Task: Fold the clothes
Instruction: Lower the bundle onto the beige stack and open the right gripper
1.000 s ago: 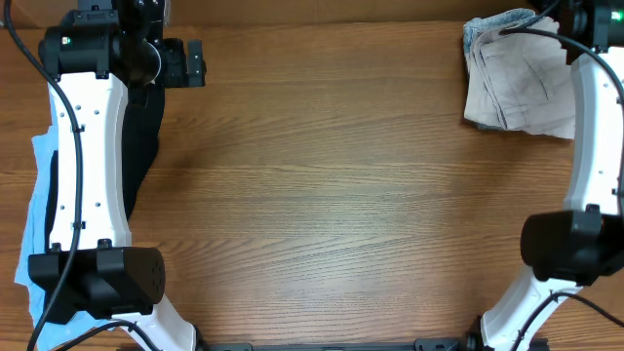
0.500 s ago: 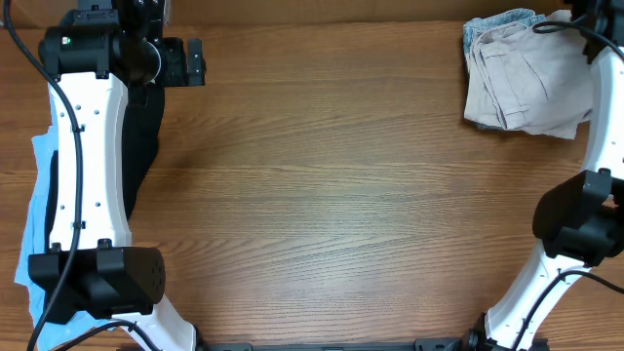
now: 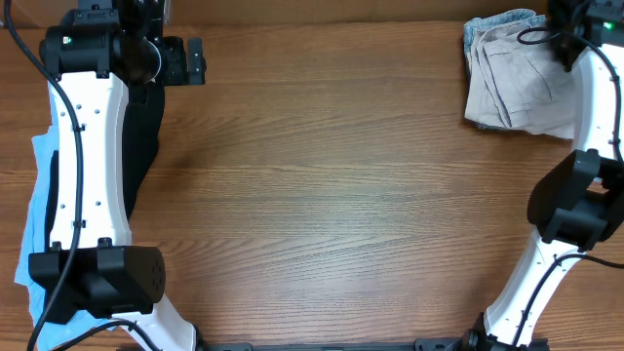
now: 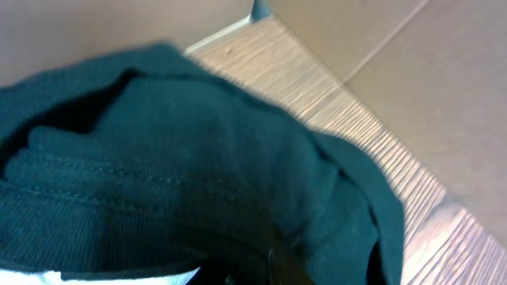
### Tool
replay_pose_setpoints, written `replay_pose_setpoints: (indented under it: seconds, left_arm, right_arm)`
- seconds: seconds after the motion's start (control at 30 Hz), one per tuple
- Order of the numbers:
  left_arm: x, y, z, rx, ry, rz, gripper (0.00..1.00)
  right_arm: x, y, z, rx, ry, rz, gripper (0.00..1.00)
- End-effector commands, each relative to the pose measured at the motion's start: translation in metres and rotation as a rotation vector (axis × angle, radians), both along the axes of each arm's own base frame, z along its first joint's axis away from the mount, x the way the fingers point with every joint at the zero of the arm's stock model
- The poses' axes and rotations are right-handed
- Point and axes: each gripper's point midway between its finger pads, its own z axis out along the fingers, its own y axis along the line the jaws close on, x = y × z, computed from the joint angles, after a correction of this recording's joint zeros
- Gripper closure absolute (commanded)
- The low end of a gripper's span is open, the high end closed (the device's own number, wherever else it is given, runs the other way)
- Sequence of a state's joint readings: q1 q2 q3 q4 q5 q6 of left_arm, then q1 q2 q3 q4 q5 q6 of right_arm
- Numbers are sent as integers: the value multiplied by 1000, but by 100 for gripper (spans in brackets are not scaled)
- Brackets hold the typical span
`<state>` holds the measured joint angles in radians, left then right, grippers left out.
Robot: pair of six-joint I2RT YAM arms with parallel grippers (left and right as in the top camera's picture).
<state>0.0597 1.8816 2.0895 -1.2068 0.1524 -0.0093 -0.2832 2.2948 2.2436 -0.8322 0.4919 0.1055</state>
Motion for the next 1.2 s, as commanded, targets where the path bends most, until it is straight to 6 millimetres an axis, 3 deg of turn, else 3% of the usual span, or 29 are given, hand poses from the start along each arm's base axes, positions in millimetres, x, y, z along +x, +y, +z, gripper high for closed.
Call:
replay_pose_setpoints:
  seconds: [0.0, 0.17, 0.27, 0.3, 0.37, 0.4, 0.6, 0.8, 1.03, 1.17]
  left_arm:
    - [4, 4, -2, -2, 1, 20, 0]
    - [4, 4, -2, -2, -2, 20, 0]
    - [4, 4, -2, -2, -2, 20, 0]
    - [4, 4, -2, -1, -2, 20, 0]
    - [4, 4, -2, -1, -2, 20, 0]
    - [4, 4, -2, -1, -2, 20, 0]
    - [4, 4, -2, -2, 1, 20, 0]
    - [3, 4, -2, -1, 2, 19, 0]
    - [3, 4, -2, -2, 2, 20, 0]
    - [4, 4, -2, -2, 1, 20, 0]
  right_arm:
    - [13, 41, -2, 78, -11, 93, 96]
    - [16, 120, -28, 260, 73, 288, 96]
    - [16, 156, -33, 307, 100, 351, 94]
    - [17, 163, -33, 307, 104, 362, 88]
    - [18, 176, -33, 305, 107, 385, 66]
    - [19, 179, -33, 301, 108, 389, 66]
    - [17, 171, -33, 291, 112, 365, 85]
    - [11, 156, -34, 301, 121, 338, 88]
    - [12, 136, -18, 311, 51, 283, 84]
    - [12, 114, -29, 349, 42, 260, 85]
